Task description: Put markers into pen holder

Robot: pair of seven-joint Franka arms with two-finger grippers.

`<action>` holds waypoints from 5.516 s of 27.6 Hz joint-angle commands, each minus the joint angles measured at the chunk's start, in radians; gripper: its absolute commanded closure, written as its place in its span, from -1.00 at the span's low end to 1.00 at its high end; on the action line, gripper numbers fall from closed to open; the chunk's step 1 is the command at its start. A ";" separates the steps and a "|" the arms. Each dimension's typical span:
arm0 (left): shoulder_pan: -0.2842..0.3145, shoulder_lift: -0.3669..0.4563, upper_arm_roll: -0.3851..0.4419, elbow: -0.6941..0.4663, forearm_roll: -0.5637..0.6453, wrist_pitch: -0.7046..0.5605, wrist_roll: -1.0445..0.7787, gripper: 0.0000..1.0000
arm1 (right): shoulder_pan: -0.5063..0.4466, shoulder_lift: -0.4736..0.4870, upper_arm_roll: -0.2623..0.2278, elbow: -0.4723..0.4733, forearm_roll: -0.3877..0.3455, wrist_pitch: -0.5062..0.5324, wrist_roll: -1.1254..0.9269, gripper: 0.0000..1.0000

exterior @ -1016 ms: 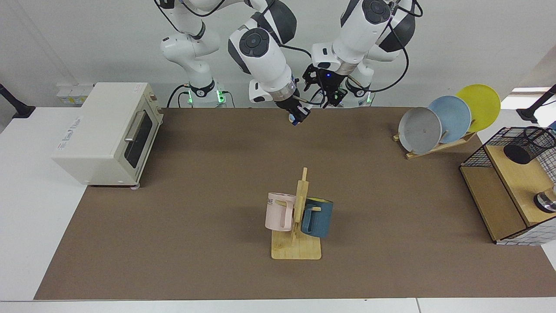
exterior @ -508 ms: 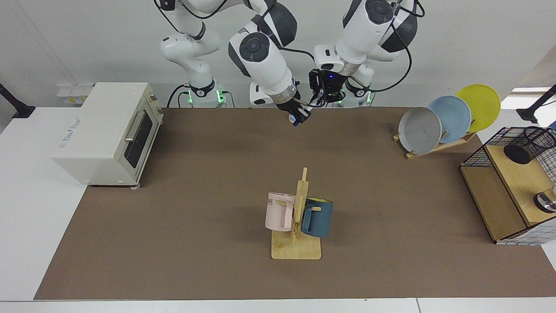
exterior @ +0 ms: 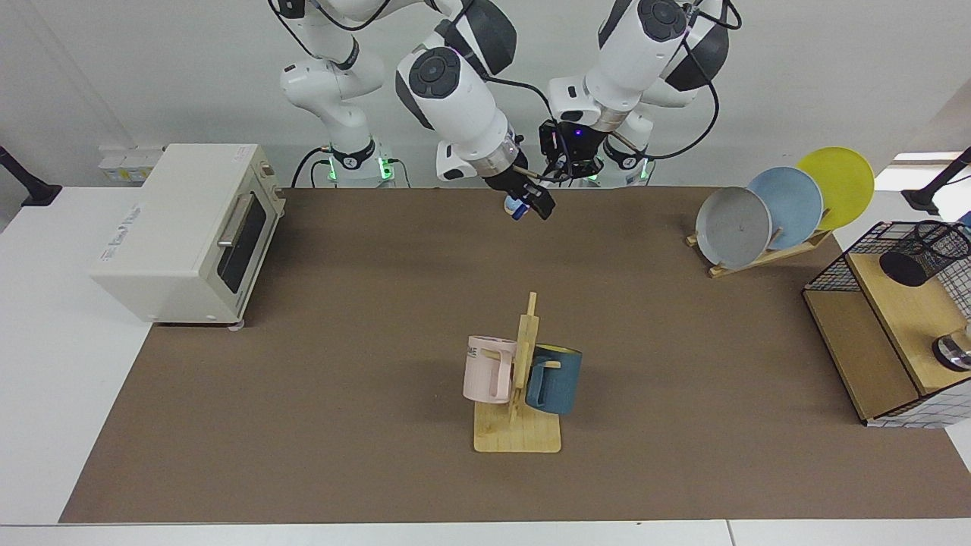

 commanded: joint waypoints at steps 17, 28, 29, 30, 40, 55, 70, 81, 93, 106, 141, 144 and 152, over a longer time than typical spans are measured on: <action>0.054 -0.023 0.019 -0.029 0.151 -0.032 0.002 1.00 | -0.219 -0.091 0.006 -0.026 -0.359 -0.197 -0.721 -1.00; 0.175 -0.017 0.021 -0.013 0.341 -0.098 0.134 1.00 | -0.330 -0.144 0.004 -0.024 -0.475 -0.261 -1.007 -1.00; 0.186 -0.017 0.021 -0.013 0.350 -0.101 0.149 1.00 | -0.338 -0.145 0.003 -0.024 -0.488 -0.261 -1.034 -1.00; 0.195 -0.017 0.021 -0.013 0.360 -0.102 0.166 1.00 | -0.345 -0.145 0.003 -0.024 -0.500 -0.266 -1.068 -1.00; 0.301 0.038 0.027 0.094 0.491 -0.194 0.277 1.00 | -0.482 -0.162 0.003 -0.019 -0.515 -0.288 -1.204 -1.00; 0.395 0.137 0.036 0.264 0.815 -0.221 0.525 1.00 | -0.514 -0.184 0.004 -0.024 -0.512 -0.297 -1.205 -1.00; 0.488 0.230 0.048 0.392 1.117 -0.106 0.852 1.00 | -0.500 -0.194 0.006 -0.035 -0.511 -0.289 -1.193 -1.00; 0.622 0.259 0.050 0.396 1.239 0.075 1.064 1.00 | -0.500 -0.194 0.007 -0.035 -0.509 -0.289 -1.193 -1.00; 0.740 0.307 0.048 0.413 1.239 0.282 1.332 1.00 | -0.500 -0.194 0.006 -0.035 -0.509 -0.288 -1.193 -1.00; 0.771 0.364 0.047 0.441 1.348 0.286 1.460 1.00 | -0.500 -0.194 0.007 -0.035 -0.509 -0.288 -1.193 -1.00; 0.780 0.445 0.038 0.442 1.417 0.286 1.441 -1.00 | -0.500 -0.194 0.007 -0.035 -0.509 -0.288 -1.193 -1.00; 0.778 0.442 0.030 0.455 1.407 0.258 1.446 -1.00 | -0.500 -0.194 0.006 -0.035 -0.509 -0.288 -1.193 -1.00; 0.780 0.442 -0.045 0.534 1.366 0.158 1.415 -1.00 | -0.500 -0.194 0.006 -0.035 -0.509 -0.288 -1.193 -1.00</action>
